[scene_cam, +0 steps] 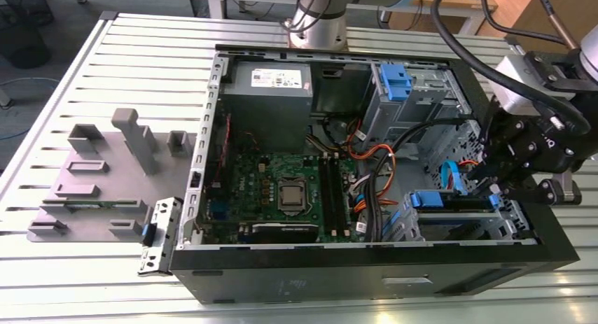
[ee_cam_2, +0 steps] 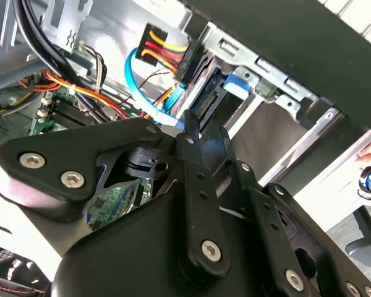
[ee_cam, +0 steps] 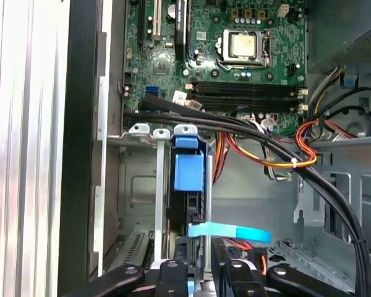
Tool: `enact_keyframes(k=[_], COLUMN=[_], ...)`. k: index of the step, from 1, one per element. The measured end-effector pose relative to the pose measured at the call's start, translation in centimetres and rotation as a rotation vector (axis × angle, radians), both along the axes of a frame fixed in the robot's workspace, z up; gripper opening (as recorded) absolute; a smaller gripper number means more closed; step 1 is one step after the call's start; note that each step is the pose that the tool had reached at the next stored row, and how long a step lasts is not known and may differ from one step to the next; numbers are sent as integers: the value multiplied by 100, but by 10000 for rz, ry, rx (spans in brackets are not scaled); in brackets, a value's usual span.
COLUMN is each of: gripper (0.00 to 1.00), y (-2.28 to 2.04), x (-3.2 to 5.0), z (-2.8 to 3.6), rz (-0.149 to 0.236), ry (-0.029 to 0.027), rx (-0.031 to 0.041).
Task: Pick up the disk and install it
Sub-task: 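Insert the first disk wire, then insert the second disk wire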
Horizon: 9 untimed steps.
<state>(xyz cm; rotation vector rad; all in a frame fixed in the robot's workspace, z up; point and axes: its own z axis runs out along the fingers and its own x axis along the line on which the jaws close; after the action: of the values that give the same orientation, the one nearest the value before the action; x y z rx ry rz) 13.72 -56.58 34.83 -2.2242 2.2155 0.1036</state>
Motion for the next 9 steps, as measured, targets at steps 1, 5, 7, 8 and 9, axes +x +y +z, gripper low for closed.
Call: enact_keyframes(k=[1,5,7,8,9], gripper=[29,29,29,29,29], y=[0,0,0,0,0], x=[17,53,73,73,74], z=[-1,-1,-1,-1,-1], rz=[1,1,0,0,1], ry=[0,0,0,0,0], rx=[1,0,0,1,0])
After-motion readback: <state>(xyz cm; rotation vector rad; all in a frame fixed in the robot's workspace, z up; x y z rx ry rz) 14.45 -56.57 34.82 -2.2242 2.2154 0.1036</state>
